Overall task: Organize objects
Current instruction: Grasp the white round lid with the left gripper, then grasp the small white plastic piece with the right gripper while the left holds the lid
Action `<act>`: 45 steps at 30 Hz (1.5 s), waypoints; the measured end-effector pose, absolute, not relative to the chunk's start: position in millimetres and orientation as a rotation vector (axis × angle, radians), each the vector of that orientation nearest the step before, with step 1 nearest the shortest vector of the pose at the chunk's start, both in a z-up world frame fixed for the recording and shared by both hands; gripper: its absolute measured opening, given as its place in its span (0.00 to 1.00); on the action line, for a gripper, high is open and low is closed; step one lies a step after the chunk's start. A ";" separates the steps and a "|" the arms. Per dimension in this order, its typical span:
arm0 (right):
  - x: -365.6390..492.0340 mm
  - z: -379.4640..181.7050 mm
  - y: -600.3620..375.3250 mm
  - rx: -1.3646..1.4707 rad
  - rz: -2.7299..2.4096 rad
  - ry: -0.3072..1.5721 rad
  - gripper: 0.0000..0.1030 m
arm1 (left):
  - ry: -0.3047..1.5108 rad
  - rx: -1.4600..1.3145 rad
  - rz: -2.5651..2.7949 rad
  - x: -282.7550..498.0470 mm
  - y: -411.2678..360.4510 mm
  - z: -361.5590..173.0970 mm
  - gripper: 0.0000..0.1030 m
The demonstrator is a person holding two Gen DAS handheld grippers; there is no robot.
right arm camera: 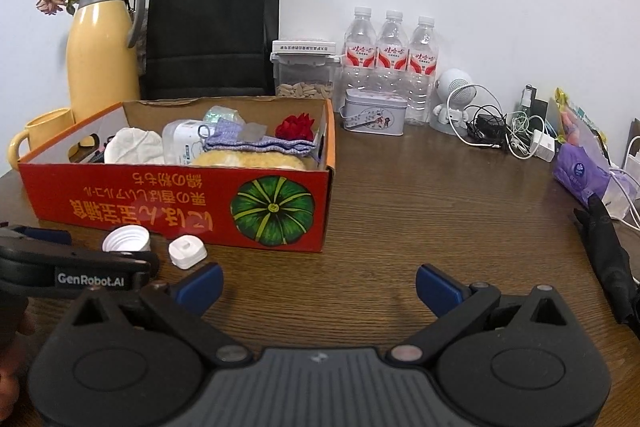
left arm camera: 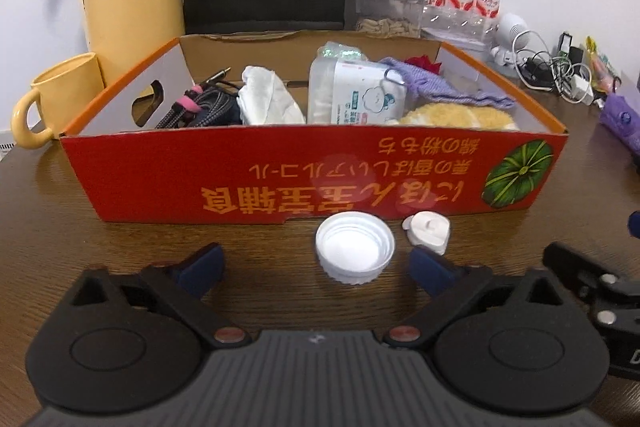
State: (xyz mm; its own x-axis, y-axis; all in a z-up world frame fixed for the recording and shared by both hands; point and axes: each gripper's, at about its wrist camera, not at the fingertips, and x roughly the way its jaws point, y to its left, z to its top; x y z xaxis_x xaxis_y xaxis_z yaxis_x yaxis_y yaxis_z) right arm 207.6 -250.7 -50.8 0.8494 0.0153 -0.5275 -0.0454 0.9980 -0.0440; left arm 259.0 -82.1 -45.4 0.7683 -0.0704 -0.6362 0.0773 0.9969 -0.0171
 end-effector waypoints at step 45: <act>251.2 -66.4 -171.2 -0.031 0.164 0.643 0.59 | 0.515 -0.063 -0.131 233.6 19.1 -4.9 0.39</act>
State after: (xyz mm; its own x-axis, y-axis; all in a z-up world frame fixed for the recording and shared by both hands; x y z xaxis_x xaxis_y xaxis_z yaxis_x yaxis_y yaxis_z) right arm 251.2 -171.2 -66.4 0.7878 0.1422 -0.5993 -0.1616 0.9866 0.0217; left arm 233.6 19.1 -4.9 0.8620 -0.1407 -0.4871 0.1089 0.9897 -0.0932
